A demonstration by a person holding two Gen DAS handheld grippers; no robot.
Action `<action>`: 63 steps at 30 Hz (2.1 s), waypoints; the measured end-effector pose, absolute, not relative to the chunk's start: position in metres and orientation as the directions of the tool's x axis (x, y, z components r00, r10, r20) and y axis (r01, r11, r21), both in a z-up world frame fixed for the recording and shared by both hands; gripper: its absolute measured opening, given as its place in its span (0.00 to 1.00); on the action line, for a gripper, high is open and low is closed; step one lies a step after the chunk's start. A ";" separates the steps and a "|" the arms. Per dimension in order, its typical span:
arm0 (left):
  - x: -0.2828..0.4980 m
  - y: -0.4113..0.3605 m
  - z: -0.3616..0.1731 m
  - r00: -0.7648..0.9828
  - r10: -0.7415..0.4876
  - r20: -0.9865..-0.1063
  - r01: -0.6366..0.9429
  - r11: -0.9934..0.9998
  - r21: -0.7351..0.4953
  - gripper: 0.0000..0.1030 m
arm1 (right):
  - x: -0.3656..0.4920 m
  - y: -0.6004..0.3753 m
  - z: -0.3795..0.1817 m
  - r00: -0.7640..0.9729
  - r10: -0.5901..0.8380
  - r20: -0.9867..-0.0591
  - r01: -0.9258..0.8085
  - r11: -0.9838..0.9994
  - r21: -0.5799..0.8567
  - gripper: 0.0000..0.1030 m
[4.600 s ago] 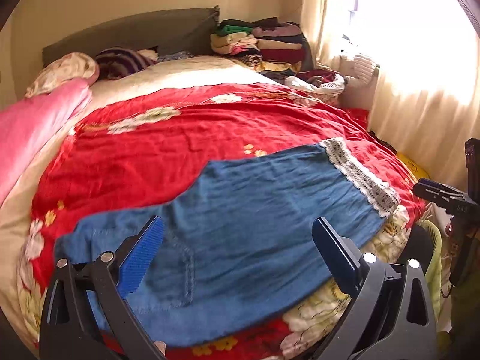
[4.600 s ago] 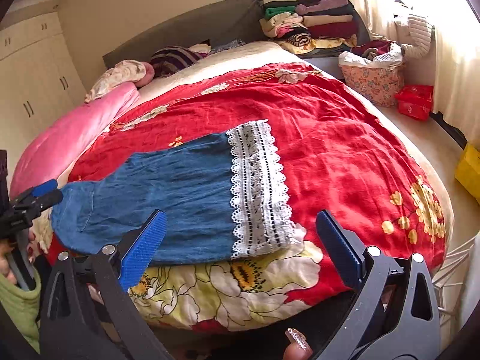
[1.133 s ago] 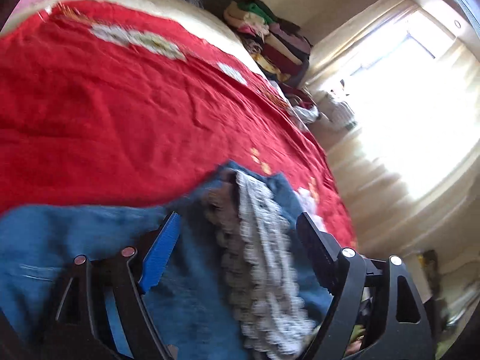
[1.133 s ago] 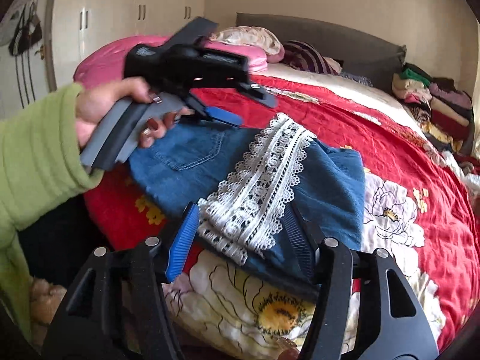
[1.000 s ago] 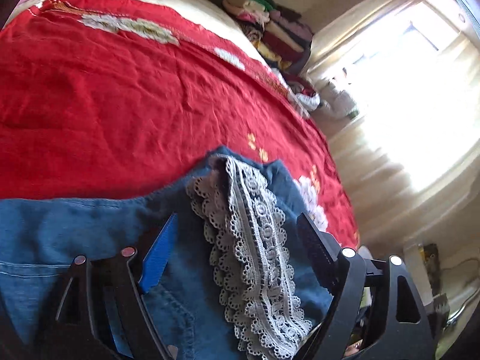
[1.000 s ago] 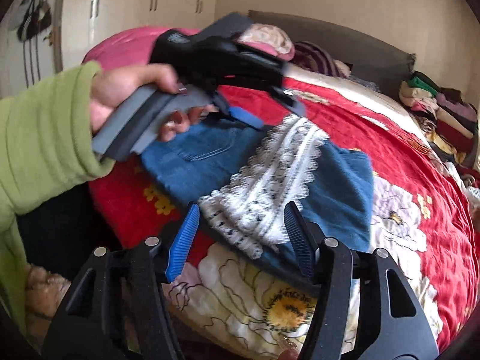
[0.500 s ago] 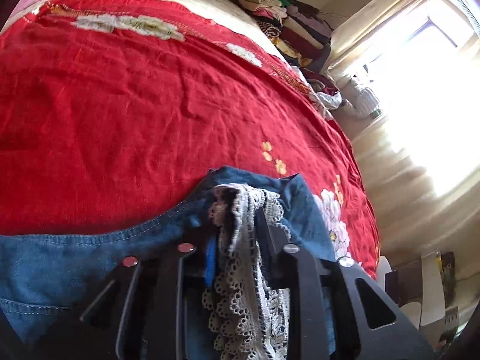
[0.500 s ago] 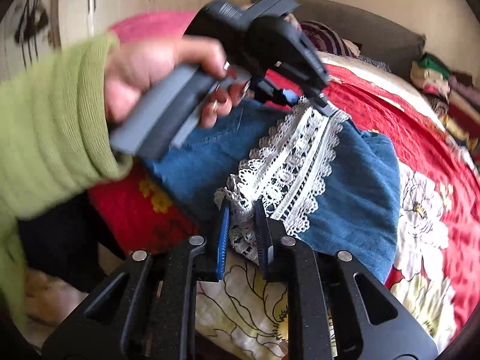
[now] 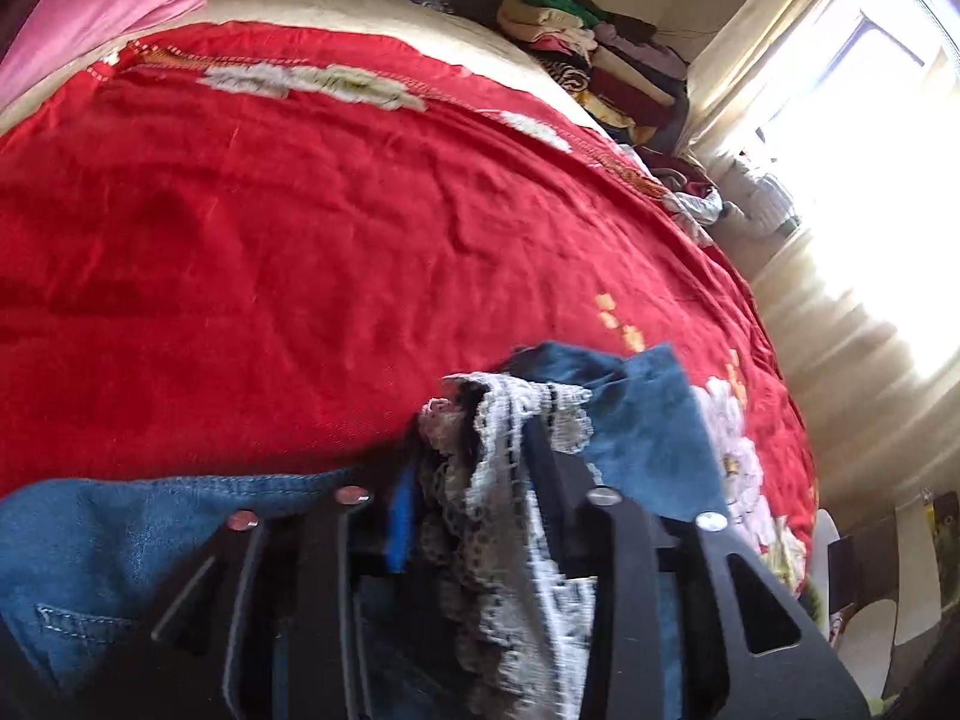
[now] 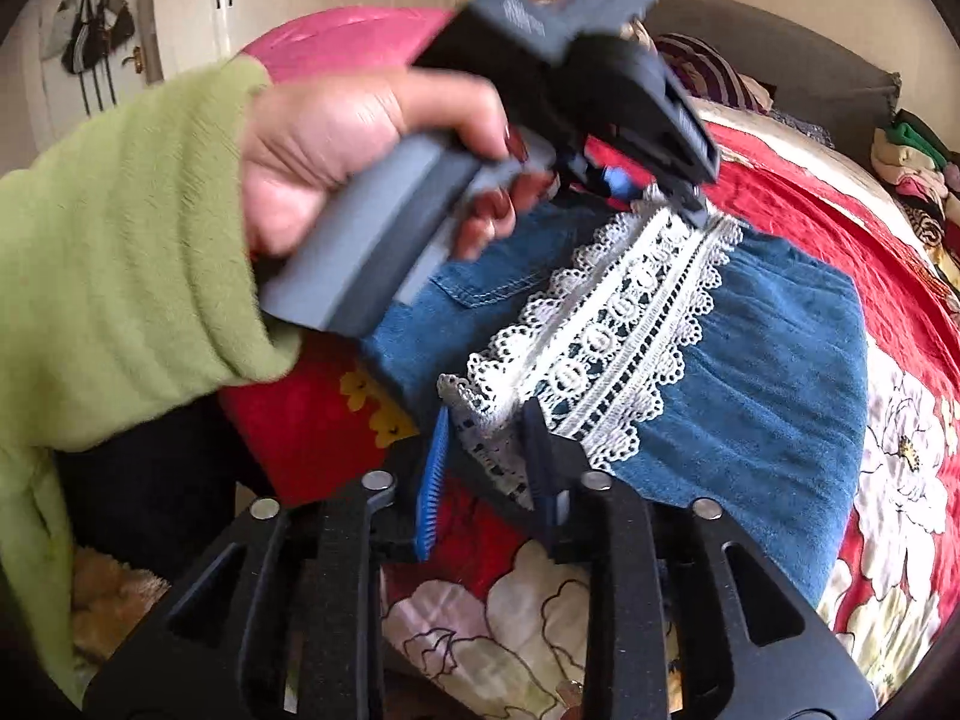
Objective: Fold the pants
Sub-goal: 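Lift the lace hems with both grippers and fold them over toward the waistband, then release both grippers and lay the folded legs flat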
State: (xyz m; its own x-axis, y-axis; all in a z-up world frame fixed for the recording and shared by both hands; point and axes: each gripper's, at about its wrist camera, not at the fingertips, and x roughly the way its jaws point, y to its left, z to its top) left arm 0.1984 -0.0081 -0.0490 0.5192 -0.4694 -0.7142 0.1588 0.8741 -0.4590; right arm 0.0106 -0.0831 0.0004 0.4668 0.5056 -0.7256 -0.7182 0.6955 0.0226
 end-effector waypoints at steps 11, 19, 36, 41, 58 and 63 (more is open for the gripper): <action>0.148 0.000 -0.002 0.622 -0.424 -0.658 0.215 0.901 -0.377 0.59 | 0.003 -0.157 0.044 0.590 0.512 -0.624 -0.596 0.798 0.091 0.35; 0.085 -0.031 -0.006 0.595 -0.450 -0.666 0.314 0.893 -0.324 0.22 | 0.037 -0.196 0.025 0.594 0.450 -0.667 -0.494 0.858 0.139 0.35; 0.048 -0.052 -0.044 0.518 -0.382 -0.765 0.373 0.906 -0.200 0.22 | 0.026 -0.194 -0.010 0.501 0.393 -0.771 -0.480 0.868 0.131 0.34; 0.037 -0.057 -0.027 0.545 -0.367 -0.754 0.369 0.912 -0.178 0.44 | 0.023 -0.203 0.007 0.556 0.400 -0.729 -0.463 0.877 0.128 0.48; 0.023 -0.047 0.003 0.620 -0.315 -0.719 0.328 0.936 -0.128 0.72 | 0.021 -0.231 0.033 0.661 0.374 -0.650 -0.353 0.920 0.169 0.89; 0.018 -0.043 0.012 0.644 -0.303 -0.703 0.316 0.942 -0.116 0.77 | 0.020 -0.236 0.041 0.679 0.380 -0.627 -0.344 0.921 0.186 0.91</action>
